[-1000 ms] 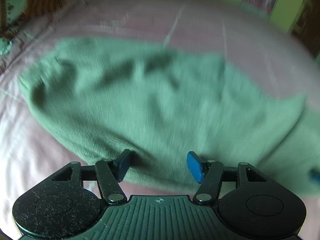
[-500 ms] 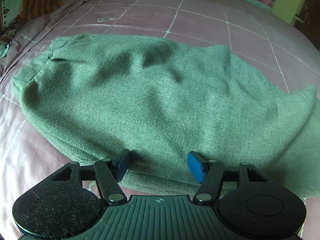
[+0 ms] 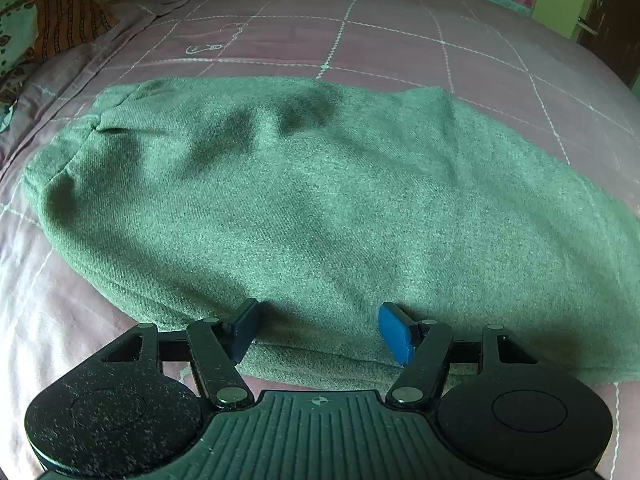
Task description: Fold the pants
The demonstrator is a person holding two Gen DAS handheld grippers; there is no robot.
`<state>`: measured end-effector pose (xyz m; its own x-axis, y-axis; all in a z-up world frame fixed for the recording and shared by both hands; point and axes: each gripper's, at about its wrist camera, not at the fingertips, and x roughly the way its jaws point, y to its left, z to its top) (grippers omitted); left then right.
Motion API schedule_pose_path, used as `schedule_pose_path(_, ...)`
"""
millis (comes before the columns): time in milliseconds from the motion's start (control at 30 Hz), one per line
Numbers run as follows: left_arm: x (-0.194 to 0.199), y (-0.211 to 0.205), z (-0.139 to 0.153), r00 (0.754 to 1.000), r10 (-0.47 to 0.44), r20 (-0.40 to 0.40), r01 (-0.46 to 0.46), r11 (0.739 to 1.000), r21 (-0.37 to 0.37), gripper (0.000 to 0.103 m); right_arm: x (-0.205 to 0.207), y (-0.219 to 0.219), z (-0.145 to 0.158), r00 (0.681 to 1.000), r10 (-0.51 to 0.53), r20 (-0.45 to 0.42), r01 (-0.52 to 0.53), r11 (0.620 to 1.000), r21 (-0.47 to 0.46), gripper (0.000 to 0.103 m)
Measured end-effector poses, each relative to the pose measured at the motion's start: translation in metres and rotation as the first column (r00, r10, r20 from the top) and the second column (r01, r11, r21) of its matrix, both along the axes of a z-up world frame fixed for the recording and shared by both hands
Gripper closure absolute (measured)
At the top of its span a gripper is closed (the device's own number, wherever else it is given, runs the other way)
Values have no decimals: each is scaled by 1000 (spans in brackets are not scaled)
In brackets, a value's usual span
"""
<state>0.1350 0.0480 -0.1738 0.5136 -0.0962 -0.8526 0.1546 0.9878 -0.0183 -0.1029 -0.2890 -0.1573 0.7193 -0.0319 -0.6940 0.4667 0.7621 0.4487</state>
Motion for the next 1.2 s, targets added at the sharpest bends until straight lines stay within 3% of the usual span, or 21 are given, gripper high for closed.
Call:
schedule_pose_path(100,-2,-4,6,1000,0,12,0,1000,17,37,9,1,2,1000,9,-13,-9,1000,-10,93)
schedule_pose_path(267,-12,-15,23,999,7,31,-6,999,-41,37,-5,-17,9,999,-13,30,10,995,96,82)
schedule_pose_path(433,-21,-46,15,999,-54,-4,53,998,-42,37,-6,-29,16,998,-32,58,26,994,102,76)
schedule_pose_path(500,-27,-56,7,998,-68,-5,67,998,-16,27,-6,-34,15,997,-35,63,28,994,103,75)
schedule_pose_path(567,-31,-63,2,996,-88,12,88,996,11,23,-5,-42,16,996,-49,76,40,992,118,75)
schedule_pose_path(733,-31,-67,2,996,-87,10,86,996,20,20,4,-70,19,983,-100,152,72,980,184,76)
schedule_pose_path(1000,-29,-66,1,996,-88,6,88,996,19,18,50,-106,20,975,-136,175,106,980,171,77)
schedule_pose_path(1133,-29,-65,1,996,-88,6,88,996,18,18,66,-123,18,975,-191,116,174,974,146,96)
schedule_pose_path(1200,-29,-66,1,996,-89,9,89,996,18,17,64,-123,34,971,-192,146,182,980,78,96)
